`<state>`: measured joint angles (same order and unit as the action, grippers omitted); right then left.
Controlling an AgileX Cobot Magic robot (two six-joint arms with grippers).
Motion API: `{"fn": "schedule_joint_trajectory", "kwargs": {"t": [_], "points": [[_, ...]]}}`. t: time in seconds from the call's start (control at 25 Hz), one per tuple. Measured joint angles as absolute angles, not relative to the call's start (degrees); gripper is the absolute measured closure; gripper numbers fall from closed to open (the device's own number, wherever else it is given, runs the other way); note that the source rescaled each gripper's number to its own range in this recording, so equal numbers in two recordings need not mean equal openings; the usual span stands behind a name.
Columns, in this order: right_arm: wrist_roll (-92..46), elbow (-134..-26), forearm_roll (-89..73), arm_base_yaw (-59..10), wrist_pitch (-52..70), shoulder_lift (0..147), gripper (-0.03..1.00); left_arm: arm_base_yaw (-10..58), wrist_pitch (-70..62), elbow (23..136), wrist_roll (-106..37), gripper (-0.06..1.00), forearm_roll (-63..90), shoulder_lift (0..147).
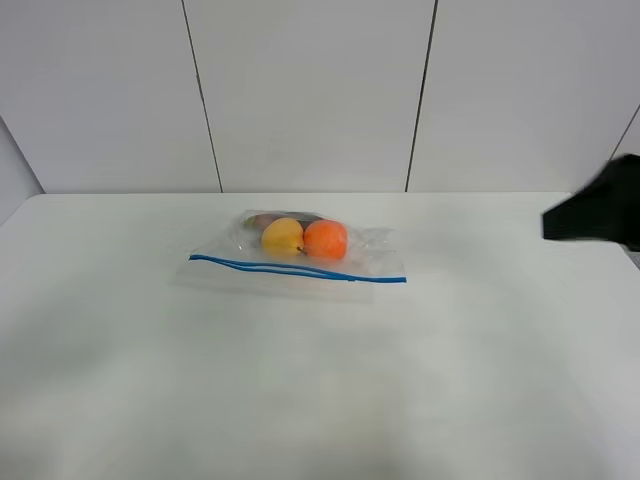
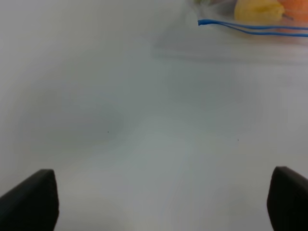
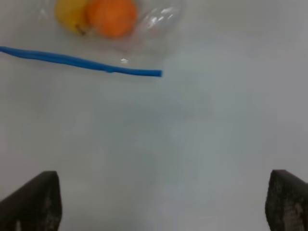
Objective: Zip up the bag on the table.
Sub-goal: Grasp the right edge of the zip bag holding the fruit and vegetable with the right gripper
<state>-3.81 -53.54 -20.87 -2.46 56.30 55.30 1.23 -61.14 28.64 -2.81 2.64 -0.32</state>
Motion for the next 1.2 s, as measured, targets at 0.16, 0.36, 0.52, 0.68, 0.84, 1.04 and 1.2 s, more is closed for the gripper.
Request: {"fn": "schedule_joint_trajectory", "kwargs": {"t": [0.16, 0.36, 0.52, 0.68, 0.84, 1.04, 1.2], "points": [[-6.1, -59.6, -26.7, -2.5, 56.1, 72.6, 0.05, 1.2, -61.1, 28.6, -2.8, -0.06, 2.6, -0.3], [-12.7, -65.9, -33.5, -2.5, 56.0, 90.5, 0.05, 1.2, -61.1, 28.6, -2.8, -0.06, 2.6, -0.3], [-15.6, -69.7, -37.8, -2.5, 56.2, 101.0, 0.06, 1.2, -61.1, 28.6, -2.8, -0.06, 2.6, -0.3], [-18.8, -72.1, -42.4, -2.5, 58.7, 109.8, 0.06, 1.2, -61.1, 28.6, -2.8, -0.06, 2.6, -0.3], [-24.4, -72.6, -50.7, -1.6, 60.7, 115.3, 0.08, 1.2, -61.1, 28.6, -2.8, -0.06, 2.6, -0.3], [-30.1, -72.8, -58.8, 1.7, 63.6, 119.0, 0.13, 1.2, -61.1, 28.6, -2.8, -0.06, 2.6, -0.3], [-32.4, -72.8, -58.6, 1.7, 65.1, 120.0, 0.14, 1.2, -61.1, 28.6, -2.8, -0.06, 2.6, -0.3]]}}
